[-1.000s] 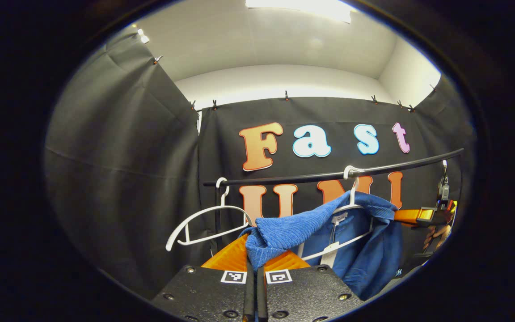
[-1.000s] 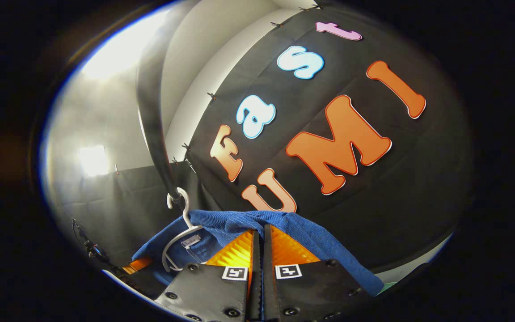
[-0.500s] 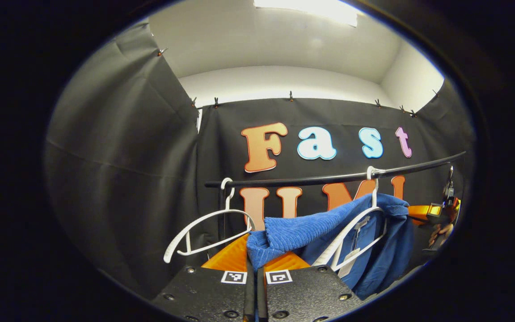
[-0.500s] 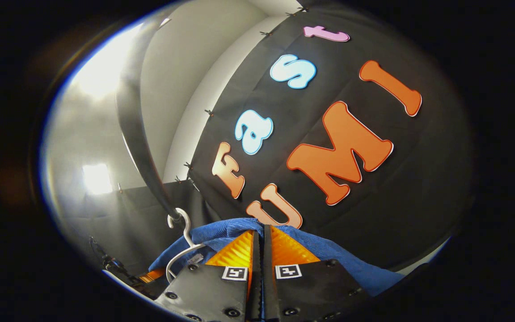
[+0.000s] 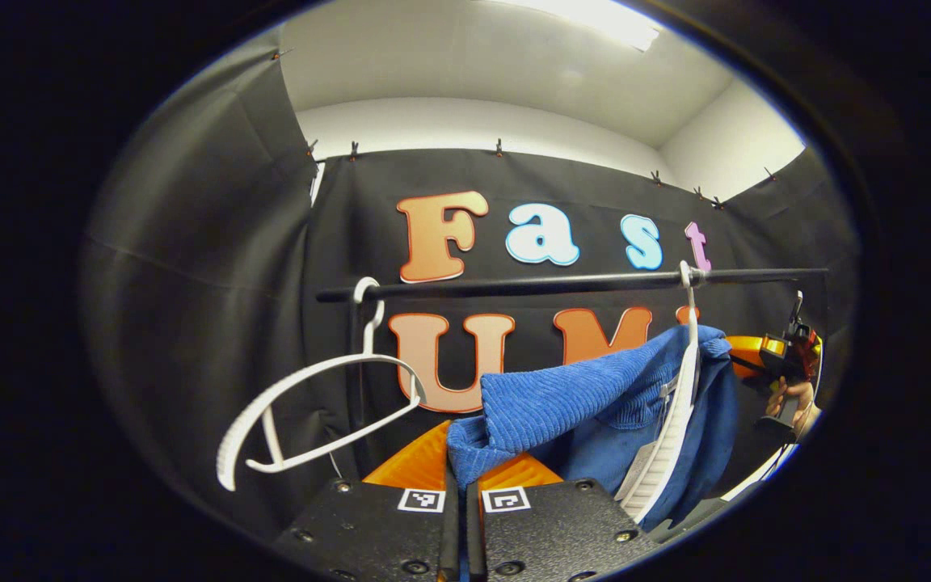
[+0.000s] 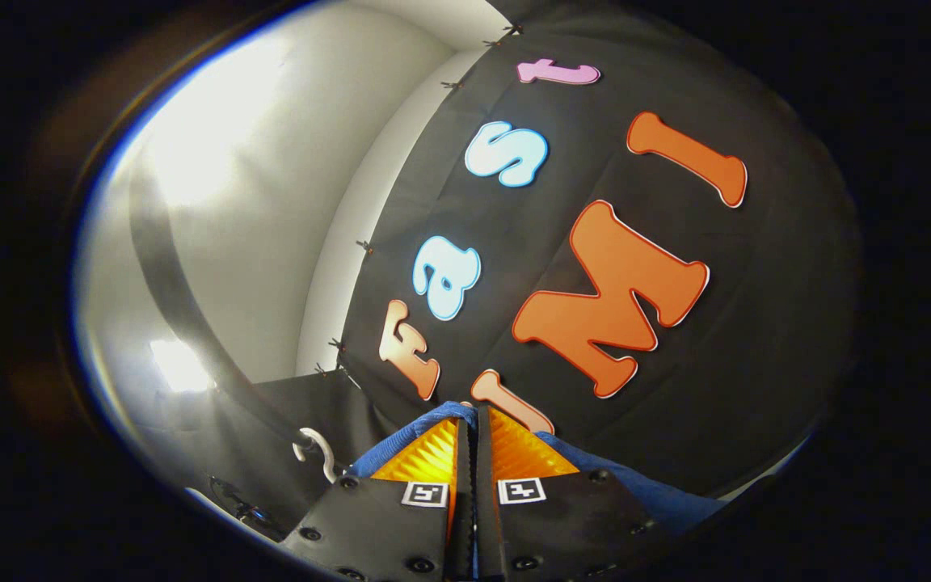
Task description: Grasp the clothes on the hanger with both hands and then place them into the laundry hamper below.
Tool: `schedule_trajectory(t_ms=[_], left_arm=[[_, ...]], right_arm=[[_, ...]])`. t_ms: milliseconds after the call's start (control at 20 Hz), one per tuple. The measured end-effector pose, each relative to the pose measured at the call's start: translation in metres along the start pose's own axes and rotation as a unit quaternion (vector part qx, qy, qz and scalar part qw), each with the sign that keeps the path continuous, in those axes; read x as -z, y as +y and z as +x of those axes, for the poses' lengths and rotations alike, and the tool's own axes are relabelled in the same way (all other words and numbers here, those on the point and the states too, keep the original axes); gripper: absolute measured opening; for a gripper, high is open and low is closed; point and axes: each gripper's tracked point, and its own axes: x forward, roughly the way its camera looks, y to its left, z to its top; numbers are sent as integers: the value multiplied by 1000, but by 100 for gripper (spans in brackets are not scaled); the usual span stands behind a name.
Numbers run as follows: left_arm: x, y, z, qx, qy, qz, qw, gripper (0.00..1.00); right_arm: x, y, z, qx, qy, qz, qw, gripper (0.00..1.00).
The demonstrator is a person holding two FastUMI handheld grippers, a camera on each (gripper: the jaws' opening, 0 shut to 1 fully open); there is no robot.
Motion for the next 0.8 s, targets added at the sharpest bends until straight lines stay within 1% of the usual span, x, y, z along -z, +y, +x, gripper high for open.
schedule_trajectory(t_ms=[100, 200, 250, 300, 350, 450, 600, 800], left_arm=[[20, -8, 12, 17, 16, -12, 1000, 4], [38, -13, 20, 26, 26, -22, 999, 4], [47, -15, 23, 30, 33, -29, 999, 2], [56, -17, 25, 32, 39, -35, 998, 4], [64, -19, 26, 37, 46, -43, 997, 4], [79, -25, 25, 46, 56, -58, 996, 4], [102, -30, 15, 47, 76, -60, 994, 4], [123, -41, 0, 47, 95, -70, 992, 4]], right_arm=[[-6, -12, -1, 16, -4, 2, 1000, 9], [-6, -22, -3, 34, -6, -1, 999, 9], [-5, -28, -3, 45, -3, -4, 999, 9], [-4, -35, -4, 58, -2, -9, 998, 9], [-5, -43, -1, 72, -2, -12, 997, 9], [-1, -59, -3, 97, 6, -15, 995, 9], [16, -85, -14, 136, 30, -23, 990, 9], [26, -104, -33, 170, 41, -47, 983, 9]])
